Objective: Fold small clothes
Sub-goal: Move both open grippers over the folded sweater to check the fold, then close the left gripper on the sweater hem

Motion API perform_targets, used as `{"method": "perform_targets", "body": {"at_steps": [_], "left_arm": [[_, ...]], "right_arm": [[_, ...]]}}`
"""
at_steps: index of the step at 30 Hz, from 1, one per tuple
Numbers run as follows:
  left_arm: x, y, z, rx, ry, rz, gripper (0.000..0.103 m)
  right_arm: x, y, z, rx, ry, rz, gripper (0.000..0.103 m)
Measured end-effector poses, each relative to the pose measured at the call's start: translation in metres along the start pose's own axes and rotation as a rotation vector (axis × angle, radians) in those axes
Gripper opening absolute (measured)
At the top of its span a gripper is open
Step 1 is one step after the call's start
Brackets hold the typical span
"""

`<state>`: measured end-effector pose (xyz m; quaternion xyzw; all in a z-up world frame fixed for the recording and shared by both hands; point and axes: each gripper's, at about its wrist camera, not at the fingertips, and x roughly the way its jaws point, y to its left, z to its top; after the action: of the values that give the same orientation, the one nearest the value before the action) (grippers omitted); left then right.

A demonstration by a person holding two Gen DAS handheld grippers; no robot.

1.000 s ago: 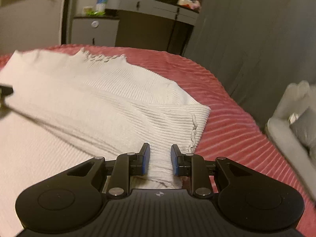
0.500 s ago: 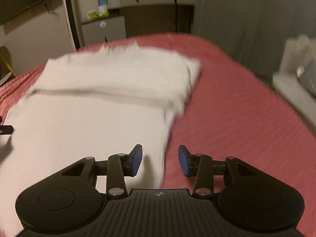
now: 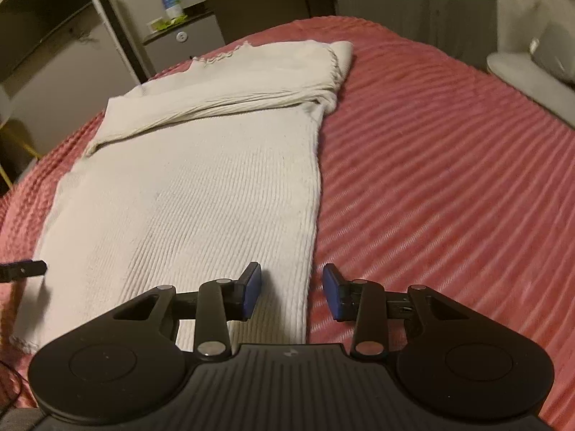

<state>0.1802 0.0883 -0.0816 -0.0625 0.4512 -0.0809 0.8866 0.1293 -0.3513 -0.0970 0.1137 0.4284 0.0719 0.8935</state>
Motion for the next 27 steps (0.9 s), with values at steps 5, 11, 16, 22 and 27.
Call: {"method": "perform_targets", "body": {"at_steps": [5,11,16,22,27], "left_arm": [[-0.004,0.0,-0.004,0.028,0.019,-0.001,0.064],[-0.009,0.004,-0.005,-0.004,0.041,0.0,0.043],[-0.012,0.001,-0.014,0.033,0.102,-0.044,0.042],[-0.004,-0.002,-0.014,0.042,0.169,-0.128,0.032],[0.0,-0.001,-0.009,0.047,0.2,-0.185,0.014]], "right_arm": [[-0.013,0.001,-0.013,-0.031,0.005,0.021,0.037],[-0.009,0.003,-0.012,-0.044,0.006,0.021,0.03],[-0.01,0.001,-0.011,-0.04,0.013,0.032,0.029],[-0.013,-0.003,-0.011,-0.017,0.04,0.061,0.03],[-0.02,-0.011,-0.014,0.032,0.087,0.119,0.03]]}}
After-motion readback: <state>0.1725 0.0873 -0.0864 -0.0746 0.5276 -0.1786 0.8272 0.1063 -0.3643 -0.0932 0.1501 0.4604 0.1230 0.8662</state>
